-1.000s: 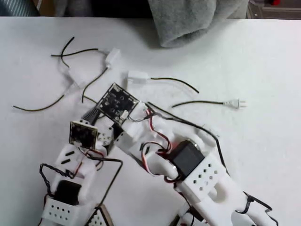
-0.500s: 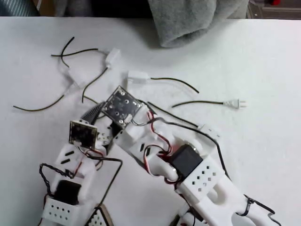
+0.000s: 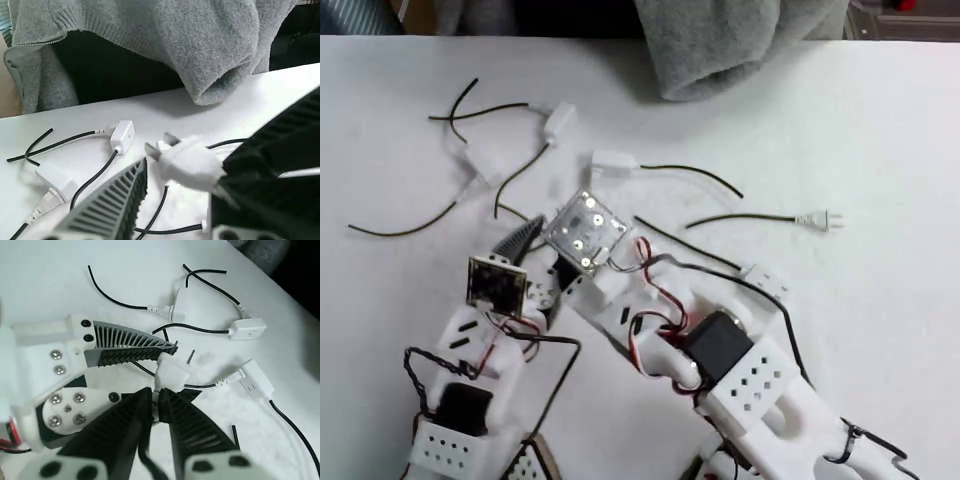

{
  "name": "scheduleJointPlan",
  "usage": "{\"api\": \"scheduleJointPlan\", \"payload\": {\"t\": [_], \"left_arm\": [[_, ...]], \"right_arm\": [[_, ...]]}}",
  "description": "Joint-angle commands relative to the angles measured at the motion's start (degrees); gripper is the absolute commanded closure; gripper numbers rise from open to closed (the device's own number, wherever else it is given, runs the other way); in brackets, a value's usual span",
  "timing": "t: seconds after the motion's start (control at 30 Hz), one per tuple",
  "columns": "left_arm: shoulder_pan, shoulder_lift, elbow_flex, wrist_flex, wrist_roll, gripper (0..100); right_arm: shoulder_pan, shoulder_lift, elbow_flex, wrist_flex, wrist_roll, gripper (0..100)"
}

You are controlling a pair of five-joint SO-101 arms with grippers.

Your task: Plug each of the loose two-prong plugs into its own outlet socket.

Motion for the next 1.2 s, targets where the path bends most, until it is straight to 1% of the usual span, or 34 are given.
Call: {"api": "scheduleJointPlan", "payload": {"t": [0.0, 0.2, 0.33, 0.43, 0.57, 0.6, 0.73, 0.8, 0.83, 0.93, 1.17], "left_arm": [[-0.2, -0.7, -0.3, -1.5, 0.4, 81], [-0.2, -0.7, -0.3, -1.5, 0.3, 81], [-0.2, -0.7, -0.3, -1.5, 0.3, 81], [-0.2, -0.7, -0.3, -1.5, 0.3, 81], [-0.2, -0.7, -0.3, -1.5, 0.3, 81], [-0.2, -0.7, -0.3, -1.5, 0.3, 81], [-0.2, -0.7, -0.3, -1.5, 0.3, 81], [-0.2, -0.7, -0.3, -1.5, 0.3, 81], [-0.2, -0.7, -0.3, -1.5, 0.3, 81], [-0.2, -0.7, -0.3, -1.5, 0.3, 81], [-0.3, -0.7, -0.2, -1.3, 0.2, 81]], "right_arm": [[-0.1, -9.1, -1.9, 5.1, 3.5, 97.9], [-0.1, -19.7, -5.0, 13.8, 8.4, 97.9], [0.0, -21.1, -6.8, 17.0, 8.8, 97.9], [1.3, -20.8, -5.5, 16.6, 8.8, 97.9], [1.2, -18.1, -5.0, 16.5, 8.3, 97.1], [1.2, -17.0, -5.0, 16.0, 7.9, 95.2], [1.4, -12.4, -4.9, 13.7, 1.4, 82.6], [1.1, -10.9, -4.9, 12.4, 1.1, 77.7], [1.1, -10.3, -4.9, 11.6, 1.1, 76.8], [1.1, -9.5, -4.9, 9.5, 0.7, 77.5], [2.4, -10.0, -4.9, 9.7, 1.1, 77.6]]}}
